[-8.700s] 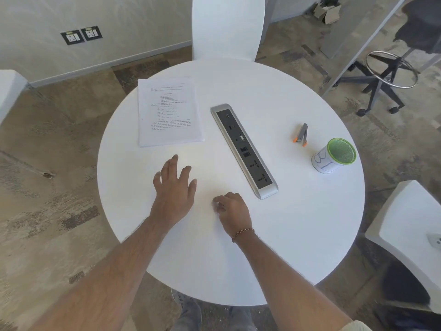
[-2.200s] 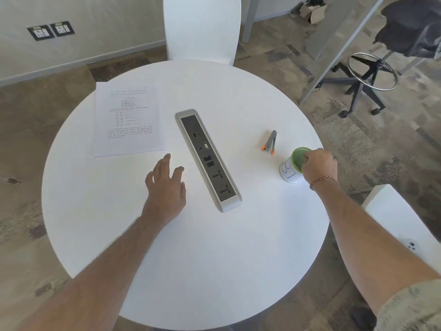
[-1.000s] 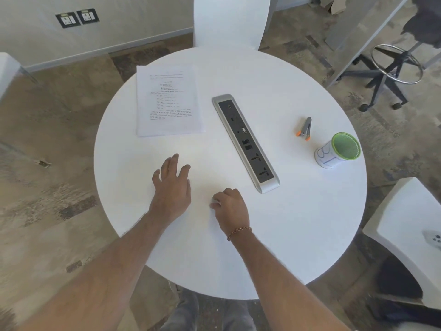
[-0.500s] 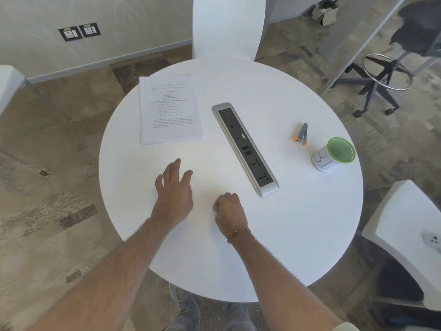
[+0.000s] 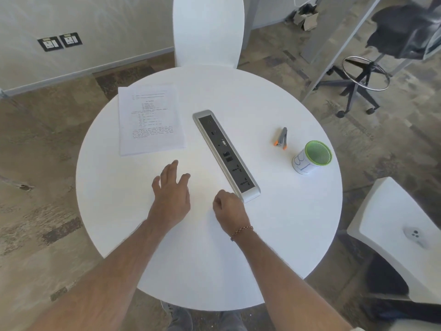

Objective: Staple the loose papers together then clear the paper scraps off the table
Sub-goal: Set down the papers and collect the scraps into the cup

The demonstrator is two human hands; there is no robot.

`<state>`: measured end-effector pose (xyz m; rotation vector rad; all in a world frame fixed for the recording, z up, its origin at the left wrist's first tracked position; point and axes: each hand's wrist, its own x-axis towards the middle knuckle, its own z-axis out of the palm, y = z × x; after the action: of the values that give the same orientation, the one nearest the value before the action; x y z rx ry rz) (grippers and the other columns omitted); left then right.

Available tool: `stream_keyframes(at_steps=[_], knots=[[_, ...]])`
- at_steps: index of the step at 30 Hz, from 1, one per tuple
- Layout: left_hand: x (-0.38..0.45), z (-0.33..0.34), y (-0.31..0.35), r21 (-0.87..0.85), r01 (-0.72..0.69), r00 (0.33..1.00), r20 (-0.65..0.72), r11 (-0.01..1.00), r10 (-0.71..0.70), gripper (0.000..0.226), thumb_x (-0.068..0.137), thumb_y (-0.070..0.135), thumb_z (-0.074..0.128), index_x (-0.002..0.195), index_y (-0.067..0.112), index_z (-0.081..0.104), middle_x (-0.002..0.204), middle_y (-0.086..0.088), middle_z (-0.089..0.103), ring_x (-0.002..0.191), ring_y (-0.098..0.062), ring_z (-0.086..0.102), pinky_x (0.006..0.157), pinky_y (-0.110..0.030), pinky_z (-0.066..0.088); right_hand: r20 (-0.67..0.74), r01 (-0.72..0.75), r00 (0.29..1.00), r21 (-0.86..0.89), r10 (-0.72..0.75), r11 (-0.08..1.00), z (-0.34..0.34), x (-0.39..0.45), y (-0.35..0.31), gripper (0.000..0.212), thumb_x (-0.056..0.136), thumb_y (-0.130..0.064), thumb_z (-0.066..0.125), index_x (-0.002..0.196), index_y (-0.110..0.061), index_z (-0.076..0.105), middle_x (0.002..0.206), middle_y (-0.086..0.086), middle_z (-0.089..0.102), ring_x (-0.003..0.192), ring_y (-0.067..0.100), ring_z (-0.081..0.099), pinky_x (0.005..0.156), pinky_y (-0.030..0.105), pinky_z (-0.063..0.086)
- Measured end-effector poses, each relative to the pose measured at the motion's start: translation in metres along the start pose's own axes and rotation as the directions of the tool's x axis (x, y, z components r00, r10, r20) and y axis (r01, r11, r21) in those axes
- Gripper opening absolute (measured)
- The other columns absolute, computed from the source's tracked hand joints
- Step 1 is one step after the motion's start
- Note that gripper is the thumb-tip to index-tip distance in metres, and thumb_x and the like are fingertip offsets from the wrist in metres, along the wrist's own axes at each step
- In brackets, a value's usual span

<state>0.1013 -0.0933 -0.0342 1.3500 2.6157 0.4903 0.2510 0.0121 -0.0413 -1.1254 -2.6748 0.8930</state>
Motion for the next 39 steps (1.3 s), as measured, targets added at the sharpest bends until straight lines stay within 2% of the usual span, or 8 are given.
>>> stream_keyframes(at_steps=[6, 14, 18, 24, 26, 31, 35, 39], knots=[[0.016, 0.008, 0.030, 0.000, -0.027, 0.999, -0.022, 1.000, 0.027, 0.034, 0.088, 0.005, 0.060, 0.120, 0.013, 0.063, 0.157, -0.022, 0.033, 0.145, -0.038, 0.031, 0.107, -0.062, 0.033, -0.207, -0.095, 0.974, 0.003, 0.094, 0.995, -0.076, 0.029, 0.056, 0.011, 0.085, -0.002, 0.055, 0.081, -0.012, 0.055, 0.069, 0.008, 0.062, 0.066, 0.027, 0.053, 0.055, 0.032, 0.036], [0.025, 0.016, 0.058, 0.001, -0.014, 1.000, -0.011, 1.000, 0.014, 0.034, 0.088, 0.005, 0.060, 0.121, 0.013, 0.062, 0.158, -0.020, 0.031, 0.146, -0.037, 0.029, 0.107, -0.063, 0.034, -0.478, -0.281, 0.847, -0.033, 0.232, 0.959, -0.175, 0.071, 0.137, 0.018, 0.087, -0.002, 0.054, 0.089, -0.007, 0.071, 0.079, 0.017, 0.068, 0.075, 0.035, 0.059, 0.059, 0.031, 0.038], [0.027, 0.020, 0.063, 0.003, 0.012, 1.000, -0.014, 1.000, -0.012, 0.034, 0.088, 0.004, 0.060, 0.120, 0.013, 0.063, 0.157, -0.021, 0.032, 0.145, -0.037, 0.030, 0.107, -0.063, 0.034, -0.497, -0.368, 0.820, -0.078, 0.283, 0.927, -0.202, 0.087, 0.163, 0.022, 0.084, 0.002, 0.049, 0.089, -0.006, 0.069, 0.077, 0.023, 0.064, 0.072, 0.035, 0.053, 0.059, 0.032, 0.032], [0.026, 0.024, 0.060, 0.009, 0.032, 1.000, 0.000, 0.999, -0.032, 0.033, 0.090, 0.006, 0.059, 0.122, 0.013, 0.061, 0.158, -0.020, 0.030, 0.146, -0.037, 0.028, 0.108, -0.063, 0.032, -0.430, -0.427, 0.839, -0.137, 0.335, 0.894, -0.215, 0.096, 0.183, 0.034, 0.074, 0.010, 0.046, 0.089, -0.007, 0.071, 0.080, 0.021, 0.066, 0.081, 0.039, 0.056, 0.062, 0.036, 0.046], [0.025, 0.025, 0.059, 0.010, 0.041, 0.999, 0.005, 0.999, -0.041, 0.034, 0.090, 0.006, 0.058, 0.123, 0.013, 0.061, 0.159, -0.020, 0.029, 0.147, -0.037, 0.027, 0.109, -0.062, 0.031, -0.440, -0.439, 0.832, -0.149, 0.338, 0.886, -0.214, 0.098, 0.189, 0.033, 0.075, 0.009, 0.047, 0.091, -0.008, 0.071, 0.082, 0.021, 0.066, 0.078, 0.035, 0.053, 0.061, 0.032, 0.040], [0.022, 0.025, 0.055, 0.014, 0.069, 0.998, 0.002, 0.998, -0.069, 0.036, 0.090, 0.004, 0.056, 0.125, 0.013, 0.059, 0.159, -0.020, 0.030, 0.146, -0.037, 0.027, 0.109, -0.062, 0.030, -0.497, -0.370, 0.834, -0.184, 0.239, 0.911, -0.203, 0.097, 0.182, 0.024, 0.078, 0.010, 0.048, 0.088, 0.001, 0.068, 0.081, 0.021, 0.063, 0.085, 0.038, 0.052, 0.059, 0.033, 0.033], [0.017, 0.024, 0.050, 0.042, 0.078, 0.997, 0.003, 0.996, -0.078, 0.038, 0.091, 0.008, 0.055, 0.129, 0.013, 0.056, 0.158, -0.018, 0.032, 0.146, -0.036, 0.030, 0.108, -0.062, 0.032, -0.523, -0.237, 0.845, -0.178, 0.112, 0.955, -0.176, 0.090, 0.152, 0.013, 0.083, 0.001, 0.055, 0.083, -0.003, 0.068, 0.080, 0.015, 0.063, 0.086, 0.038, 0.052, 0.062, 0.039, 0.043], [0.008, 0.021, 0.039, 0.068, 0.070, 0.997, -0.015, 0.995, -0.069, 0.038, 0.099, 0.019, 0.046, 0.136, 0.011, 0.052, 0.158, -0.016, 0.035, 0.146, -0.035, 0.033, 0.109, -0.062, 0.031, -0.486, -0.121, 0.872, -0.117, 0.050, 0.986, -0.140, 0.079, 0.122, 0.015, 0.086, -0.005, 0.059, 0.094, -0.007, 0.071, 0.087, 0.013, 0.069, 0.084, 0.038, 0.054, 0.069, 0.043, 0.048]])
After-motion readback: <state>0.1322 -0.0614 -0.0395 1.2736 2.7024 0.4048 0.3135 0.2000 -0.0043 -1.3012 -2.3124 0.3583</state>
